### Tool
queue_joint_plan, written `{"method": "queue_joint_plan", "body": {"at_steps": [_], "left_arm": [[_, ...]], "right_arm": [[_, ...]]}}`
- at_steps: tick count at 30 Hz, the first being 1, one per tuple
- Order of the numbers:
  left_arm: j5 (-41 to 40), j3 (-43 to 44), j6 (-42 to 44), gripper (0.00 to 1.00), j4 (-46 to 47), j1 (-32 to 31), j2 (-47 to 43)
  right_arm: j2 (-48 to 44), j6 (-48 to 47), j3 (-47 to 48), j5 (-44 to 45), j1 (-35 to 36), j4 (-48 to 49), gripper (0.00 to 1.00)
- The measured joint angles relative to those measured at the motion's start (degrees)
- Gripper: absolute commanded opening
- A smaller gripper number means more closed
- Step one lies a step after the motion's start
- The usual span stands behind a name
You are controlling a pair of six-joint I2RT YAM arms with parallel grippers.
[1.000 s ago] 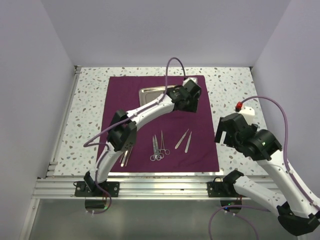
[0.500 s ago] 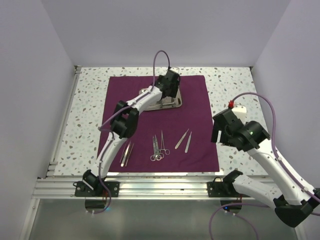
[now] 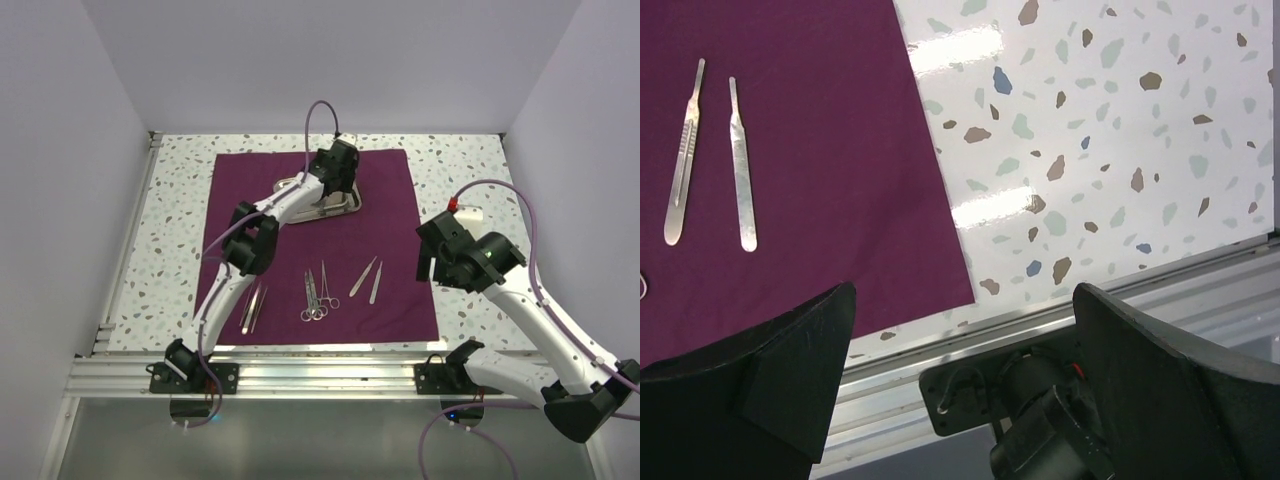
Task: Open and lay out the surgical kit
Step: Adjust the medical item in the container.
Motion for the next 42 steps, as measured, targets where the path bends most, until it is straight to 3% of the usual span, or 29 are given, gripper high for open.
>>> {"method": "queue_joint_plan", "body": {"at_steps": [7, 13, 29, 33, 36, 39, 42], "left_arm": [[-0.28, -0.13, -1.20, 0.67, -0.17, 3.85, 0.09], [-0.28, -2.47, -3.23, 0.56, 0.15, 6.49, -1.18], [-1.09, -9.25, -4.63, 0.13, -0.87, 7.96, -5.31], [-0.72, -9.38, -4.76, 0.16, -1.01, 7.91, -5.42], [-0.94, -9.35, -5.49, 0.39, -1.25, 7.93, -5.53], [-1.49, -9.51, -6.36, 0.53, -2.14, 8.09, -6.14], [-1.97, -9.75, -6.95, 0.55, -4.33, 8.28, -7.10]], "right_arm": [[0.22, 0.00, 0.00, -0.83, 0.00, 1.03, 0.93], [0.22, -0.07, 0.00, -0.90, 0.00, 1.55, 0.93], [0.22, -0.68, 0.00, -1.05, 0.00, 3.13, 0.93], [0.22, -0.68, 0.02, -1.05, 0.00, 3.19, 0.93], [0.22, -0.70, 0.00, -1.05, 0.00, 3.19, 0.93], [0.22, -0.70, 0.02, -1.07, 0.00, 3.19, 0.93], [0.20, -0.70, 0.00, -1.11, 0.00, 3.21, 0.93]]}}
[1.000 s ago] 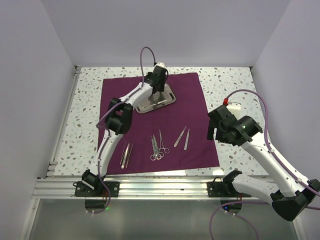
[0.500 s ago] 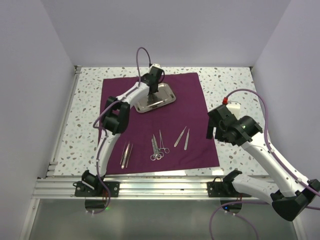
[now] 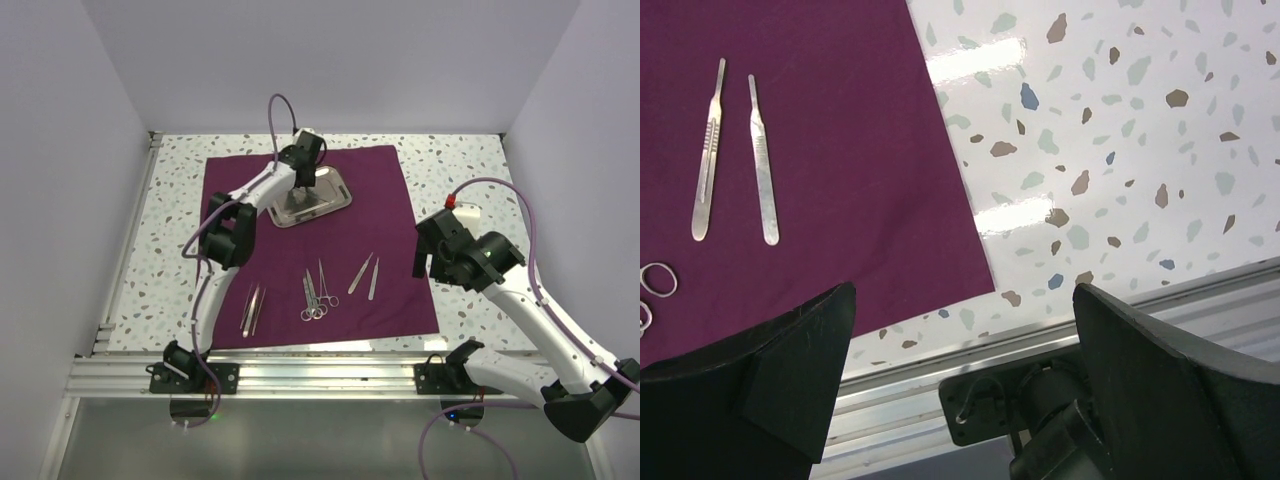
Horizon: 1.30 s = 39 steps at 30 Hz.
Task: Open and lay out the surgical kit
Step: Adjust the medical item in the container.
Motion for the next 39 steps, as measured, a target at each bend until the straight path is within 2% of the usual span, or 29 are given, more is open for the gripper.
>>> {"method": "queue_joint_plan", "body": {"at_steps": [8, 15, 22, 31, 39], "left_arm": [[-0.39, -0.98, -0.68, 0.56, -6.75, -1.05, -5.68], [1.29, -7.63, -4.85, 0.54, -6.93, -6.32, -12.37], [5.16, -8.52, -9.16, 0.53, -7.82, -9.11, -7.67], [5.53, 0.26, -11.21, 0.53, -9.55, -9.07, -1.97], [4.37, 3.37, -12.15, 0.53, -11.98, -8.76, -0.09]], "right_arm": [[-0.15, -0.07, 0.00, -0.72, 0.00, 1.01, 0.93], [-1.14, -0.39, 0.00, -1.27, 0.00, 2.03, 0.93], [-3.41, -0.39, -0.72, -1.25, 0.00, 2.29, 0.93], [-5.62, -0.37, -1.77, -1.25, 0.00, 2.01, 0.94], [-5.66, -0.39, -1.81, -1.27, 0.00, 2.03, 0.94]]}}
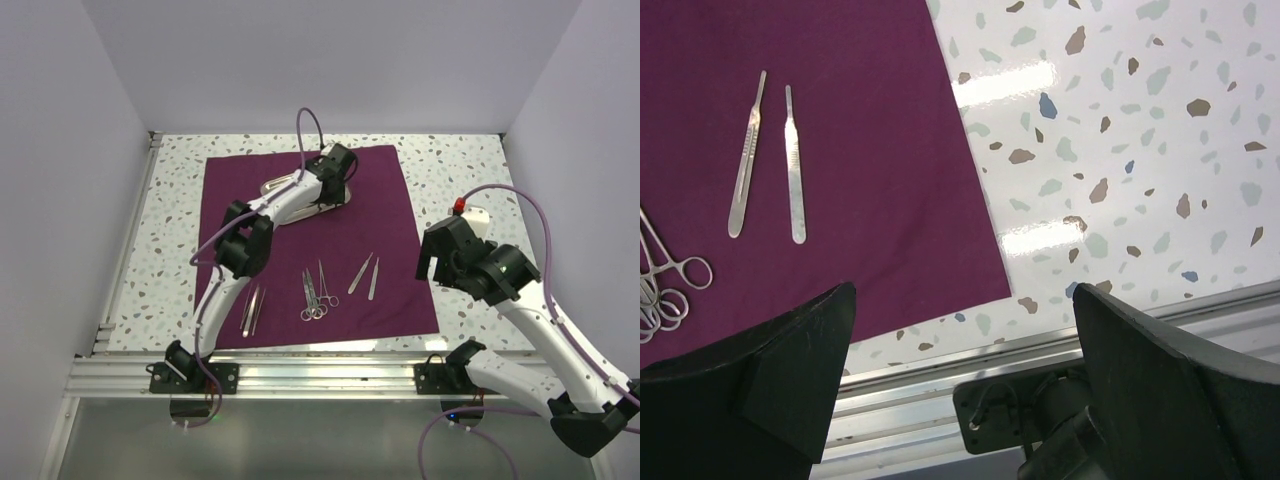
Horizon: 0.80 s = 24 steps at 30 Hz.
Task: Open and lay out the surgical kit
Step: Adjust the medical item in the container.
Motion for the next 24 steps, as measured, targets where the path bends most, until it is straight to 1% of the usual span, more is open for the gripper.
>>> {"method": "queue_joint_plan", "body": {"at_steps": [4, 13, 16, 17, 19, 20, 24], "left_arm": [[-0.52, 1.38, -0.04, 0.51, -0.92, 0.42, 0.90], [-2.75, 1.75, -0.83, 0.34, -2.75, 1.40, 1.42], [-3.08, -0.42, -1.33, 0.27, -2.56, 2.10, 0.17], [-3.15, -1.40, -1.44, 0.24, -2.34, 2.38, -0.33], [-3.32, -3.65, -1.49, 0.19, -2.19, 3.04, -1.70], [-3.32, -4.61, -1.49, 0.15, -2.12, 3.39, -2.25], [-3.37, -7.89, -1.49, 0.10, -1.27, 4.24, -4.15]], "right_arm": [[0.09, 0.00, -0.24, -0.04, 0.00, 0.07, 0.94], [0.76, 0.00, -0.55, -0.46, 0.00, 0.37, 0.94], [0.83, 0.00, -0.85, -0.92, 0.00, 0.50, 0.94], [0.83, -0.02, -0.85, -1.09, 0.00, 0.57, 0.94], [0.83, -0.02, -0.85, -1.29, 0.00, 0.61, 0.94], [0.83, -0.02, -0.85, -1.36, 0.00, 0.66, 0.94], [0.85, -0.17, -0.85, -1.46, 0.00, 0.96, 0.94]]}}
